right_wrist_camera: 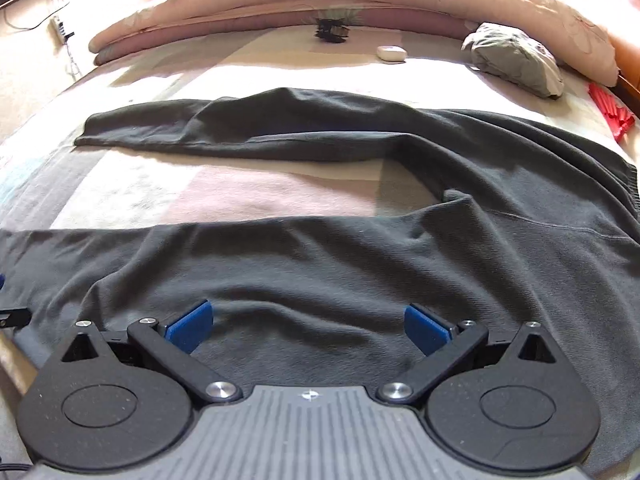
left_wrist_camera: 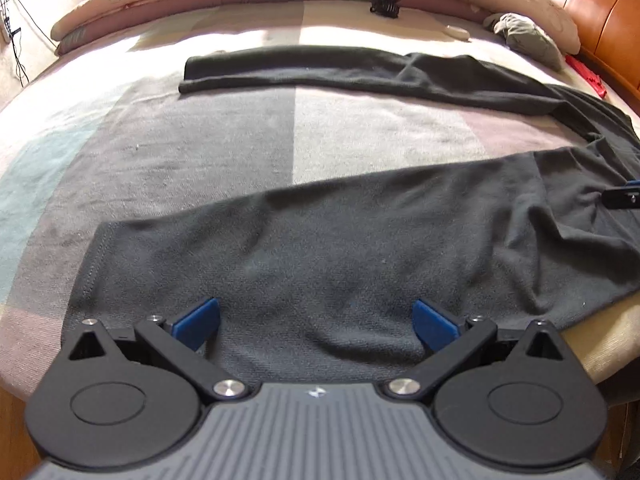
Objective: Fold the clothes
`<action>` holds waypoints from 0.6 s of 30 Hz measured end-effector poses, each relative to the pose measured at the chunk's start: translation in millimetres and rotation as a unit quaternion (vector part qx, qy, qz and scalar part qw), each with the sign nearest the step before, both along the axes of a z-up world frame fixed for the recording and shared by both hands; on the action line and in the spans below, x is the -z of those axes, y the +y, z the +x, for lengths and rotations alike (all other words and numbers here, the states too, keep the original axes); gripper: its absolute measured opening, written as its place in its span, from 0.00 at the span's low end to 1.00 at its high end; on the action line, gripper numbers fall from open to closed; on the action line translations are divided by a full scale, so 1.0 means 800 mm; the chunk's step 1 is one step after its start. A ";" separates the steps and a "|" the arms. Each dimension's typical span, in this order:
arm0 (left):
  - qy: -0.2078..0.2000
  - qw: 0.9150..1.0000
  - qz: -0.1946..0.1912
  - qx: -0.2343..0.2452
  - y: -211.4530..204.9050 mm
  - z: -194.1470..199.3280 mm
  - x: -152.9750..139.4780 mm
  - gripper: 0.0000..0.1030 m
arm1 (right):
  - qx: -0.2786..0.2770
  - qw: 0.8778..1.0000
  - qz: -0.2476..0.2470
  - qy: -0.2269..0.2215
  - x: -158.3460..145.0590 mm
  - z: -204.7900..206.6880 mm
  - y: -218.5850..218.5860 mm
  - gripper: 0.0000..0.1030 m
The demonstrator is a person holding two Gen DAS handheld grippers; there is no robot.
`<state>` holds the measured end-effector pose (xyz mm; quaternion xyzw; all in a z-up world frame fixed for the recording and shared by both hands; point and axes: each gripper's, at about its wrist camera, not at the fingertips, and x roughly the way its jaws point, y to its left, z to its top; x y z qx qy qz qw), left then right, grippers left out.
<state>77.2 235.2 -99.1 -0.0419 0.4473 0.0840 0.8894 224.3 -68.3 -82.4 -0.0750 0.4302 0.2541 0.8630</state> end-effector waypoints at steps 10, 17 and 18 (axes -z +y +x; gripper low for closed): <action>-0.001 1.000 0.001 -0.004 -0.001 -0.013 0.002 0.99 | 0.021 0.999 -0.023 -0.010 0.012 0.061 0.020 1.00; -0.006 1.000 -0.010 0.020 -0.016 -0.007 -0.018 0.99 | 0.012 1.000 -0.021 -0.020 -0.018 0.022 -0.028 1.00; -0.010 0.999 -0.012 0.028 -0.022 -0.004 -0.023 0.99 | 0.012 0.999 -0.025 -0.019 -0.018 0.015 -0.040 1.00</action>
